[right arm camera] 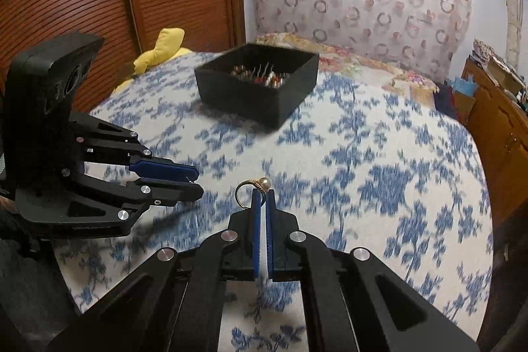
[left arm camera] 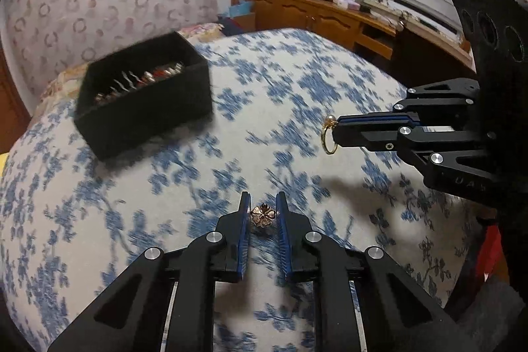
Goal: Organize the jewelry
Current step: 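Lower both rings into the black box and open both grippers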
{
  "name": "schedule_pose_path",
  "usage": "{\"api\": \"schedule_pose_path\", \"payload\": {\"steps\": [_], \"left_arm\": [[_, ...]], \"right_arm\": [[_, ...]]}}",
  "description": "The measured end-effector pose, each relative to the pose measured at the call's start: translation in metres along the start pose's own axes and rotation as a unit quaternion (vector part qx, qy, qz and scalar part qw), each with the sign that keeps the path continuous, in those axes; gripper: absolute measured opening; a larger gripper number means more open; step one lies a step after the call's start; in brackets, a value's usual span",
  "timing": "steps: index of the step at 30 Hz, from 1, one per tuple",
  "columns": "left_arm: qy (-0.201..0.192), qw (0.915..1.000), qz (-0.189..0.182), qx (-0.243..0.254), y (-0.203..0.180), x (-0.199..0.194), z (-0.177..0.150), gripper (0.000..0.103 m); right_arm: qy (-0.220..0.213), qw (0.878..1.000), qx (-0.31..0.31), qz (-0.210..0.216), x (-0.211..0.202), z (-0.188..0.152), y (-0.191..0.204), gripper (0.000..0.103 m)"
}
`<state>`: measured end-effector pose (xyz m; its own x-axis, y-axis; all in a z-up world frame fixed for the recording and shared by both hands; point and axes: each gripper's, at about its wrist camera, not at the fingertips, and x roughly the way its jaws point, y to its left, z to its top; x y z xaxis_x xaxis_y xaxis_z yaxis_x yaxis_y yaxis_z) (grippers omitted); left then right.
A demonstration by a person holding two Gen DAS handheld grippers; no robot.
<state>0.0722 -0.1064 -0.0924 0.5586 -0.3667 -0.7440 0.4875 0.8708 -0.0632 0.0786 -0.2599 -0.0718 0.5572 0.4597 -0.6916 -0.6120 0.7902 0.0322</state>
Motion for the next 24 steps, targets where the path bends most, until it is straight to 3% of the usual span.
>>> {"api": "schedule_pose_path", "payload": {"steps": [10, 24], "left_arm": [[-0.054, 0.9970, 0.043, -0.036, 0.048, -0.021, 0.041, 0.014], [-0.073, 0.9902, 0.082, -0.086, 0.107, -0.011, 0.077, 0.015]], "right_arm": [[-0.050, 0.999, 0.000, -0.001, 0.019, 0.068, -0.007, 0.003], [-0.039, 0.999, -0.001, 0.023, 0.076, 0.120, -0.014, 0.004]]}}
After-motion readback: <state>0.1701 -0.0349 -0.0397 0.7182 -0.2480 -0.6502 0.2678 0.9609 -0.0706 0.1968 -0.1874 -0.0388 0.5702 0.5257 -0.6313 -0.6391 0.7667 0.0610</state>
